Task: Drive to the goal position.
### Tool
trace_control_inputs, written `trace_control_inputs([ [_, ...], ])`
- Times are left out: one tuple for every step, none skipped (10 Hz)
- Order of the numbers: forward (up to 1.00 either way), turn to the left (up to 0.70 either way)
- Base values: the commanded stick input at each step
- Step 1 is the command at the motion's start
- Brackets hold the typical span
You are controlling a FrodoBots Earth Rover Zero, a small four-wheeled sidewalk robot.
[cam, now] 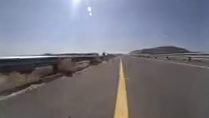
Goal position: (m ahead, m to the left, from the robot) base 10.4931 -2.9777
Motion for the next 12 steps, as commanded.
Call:
trace_control_inputs([
  [0.85, 0.00],
  [0.85, 0.00],
  [0.85, 0.00],
  [0.85, 0.00],
  [0.85, 0.00],
  [0.85, 0.00],
  [0.85, 0.00],
  [0.85, 0.00],
  [0.85, 0.00],
  [0.85, 0.00],
  [0.85, 0.00],
  [0.85, 0.00],
])
